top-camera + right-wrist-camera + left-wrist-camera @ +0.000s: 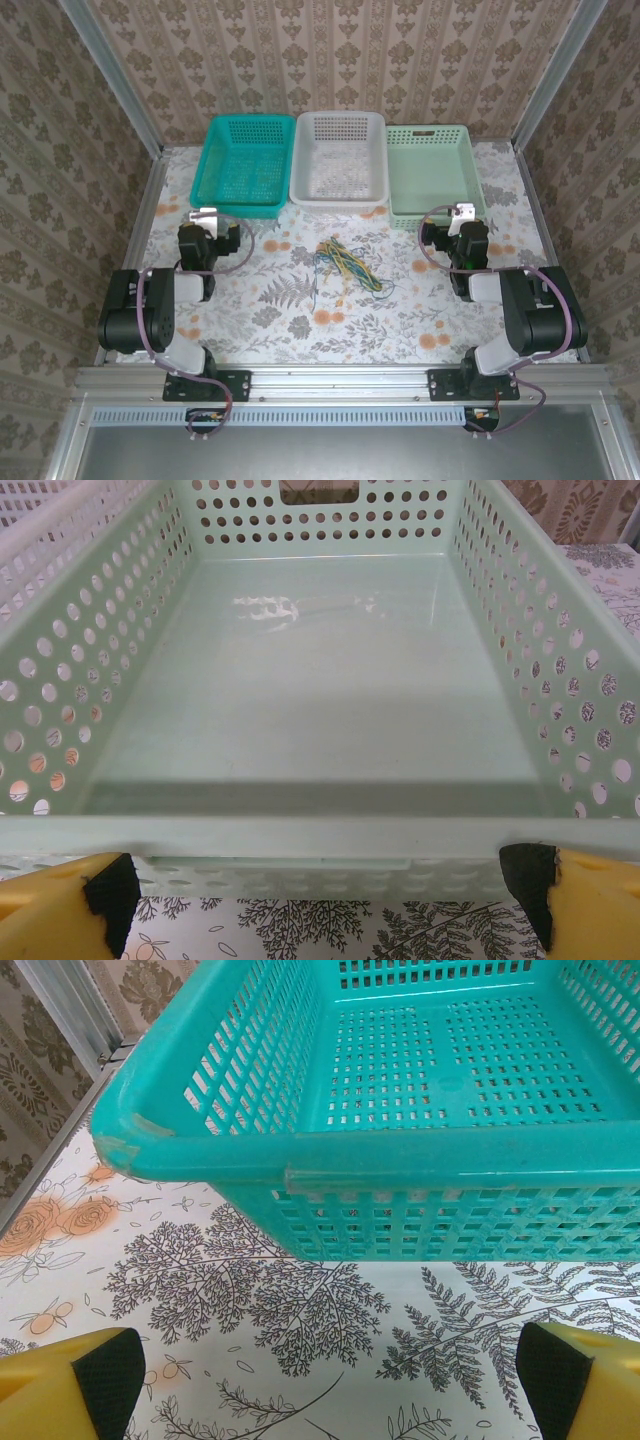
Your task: Untangle the cables
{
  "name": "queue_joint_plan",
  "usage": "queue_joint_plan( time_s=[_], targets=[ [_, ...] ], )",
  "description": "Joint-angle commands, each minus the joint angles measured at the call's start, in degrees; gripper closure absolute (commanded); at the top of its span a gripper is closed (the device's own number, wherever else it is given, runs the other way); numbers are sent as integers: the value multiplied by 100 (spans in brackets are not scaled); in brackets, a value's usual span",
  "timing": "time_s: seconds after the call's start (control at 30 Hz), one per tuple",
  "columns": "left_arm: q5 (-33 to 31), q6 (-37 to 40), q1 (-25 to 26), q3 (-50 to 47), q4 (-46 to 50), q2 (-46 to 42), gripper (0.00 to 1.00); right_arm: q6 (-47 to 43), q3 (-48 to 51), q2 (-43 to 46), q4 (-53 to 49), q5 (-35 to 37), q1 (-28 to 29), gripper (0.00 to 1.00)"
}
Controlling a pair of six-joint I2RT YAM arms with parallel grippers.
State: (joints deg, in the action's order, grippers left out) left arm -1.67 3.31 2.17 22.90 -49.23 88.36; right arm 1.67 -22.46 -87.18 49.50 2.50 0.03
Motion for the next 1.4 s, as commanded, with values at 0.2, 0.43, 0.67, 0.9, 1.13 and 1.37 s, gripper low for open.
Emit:
queue_joint_plan(
  time_s=[0.2, 0.43, 0.67, 0.9, 1.13, 1.37],
  targets=[
    [-28, 54, -31, 115, 377, -306, 0, 44, -93, 92, -148, 27, 40, 0],
    [-2068, -1262, 292, 892, 3911, -1850, 0, 460, -924, 1551, -3477, -20, 174, 1],
    [-2250, -1833, 670, 794, 5123, -3251, 0, 922, -1187, 2497, -4889, 57, 603, 5],
    [-2516, -1858, 1645, 1347, 5780, -3344, 0, 1255, -3181, 1545, -7319, 156, 698, 12],
    [-2313, -1589, 2357, 1763, 5593, -2847, 0, 258, -4487, 270, -8201, 419, 1361, 11],
    [-1704, -1483, 2607, 1904, 5525, -2641, 0, 184, -5164, -646, -8575, 608, 1652, 19]
  ],
)
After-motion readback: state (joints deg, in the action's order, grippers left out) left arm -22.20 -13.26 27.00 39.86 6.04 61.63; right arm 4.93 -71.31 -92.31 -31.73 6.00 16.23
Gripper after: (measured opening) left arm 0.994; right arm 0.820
